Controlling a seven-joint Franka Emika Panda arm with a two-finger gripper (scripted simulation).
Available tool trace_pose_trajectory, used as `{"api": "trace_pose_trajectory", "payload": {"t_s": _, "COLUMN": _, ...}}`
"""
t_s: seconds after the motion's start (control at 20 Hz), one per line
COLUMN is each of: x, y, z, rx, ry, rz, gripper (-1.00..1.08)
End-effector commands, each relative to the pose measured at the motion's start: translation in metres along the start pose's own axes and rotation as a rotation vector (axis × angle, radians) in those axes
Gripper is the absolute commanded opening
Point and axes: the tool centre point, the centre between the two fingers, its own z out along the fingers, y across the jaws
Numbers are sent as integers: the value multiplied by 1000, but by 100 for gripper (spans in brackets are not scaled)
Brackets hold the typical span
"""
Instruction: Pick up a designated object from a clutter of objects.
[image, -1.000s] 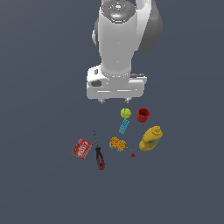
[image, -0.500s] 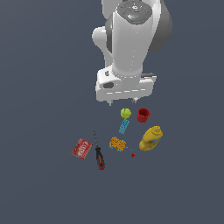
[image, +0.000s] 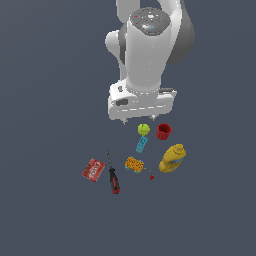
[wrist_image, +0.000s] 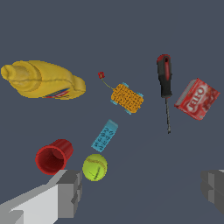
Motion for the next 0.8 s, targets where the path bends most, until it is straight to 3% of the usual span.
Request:
{"api": "trace_pose_trajectory", "payload": {"t_s": 0.0, "x": 6, "y": 5, "z": 7, "rx": 1, "ry": 3, "rz": -7, "gripper": 100}}
{"api": "trace_pose_trajectory", "payload": {"t_s": 0.35, "x": 32, "y": 30, "z": 41, "rx": 4, "ry": 23, "rz": -40, "gripper": 100}}
{"api": "trace_pose_trajectory", "payload": {"t_s": 0.75, "x": 66, "y": 77, "z": 108, "rx": -2, "ry": 57, "rz": -99, "gripper": 100}}
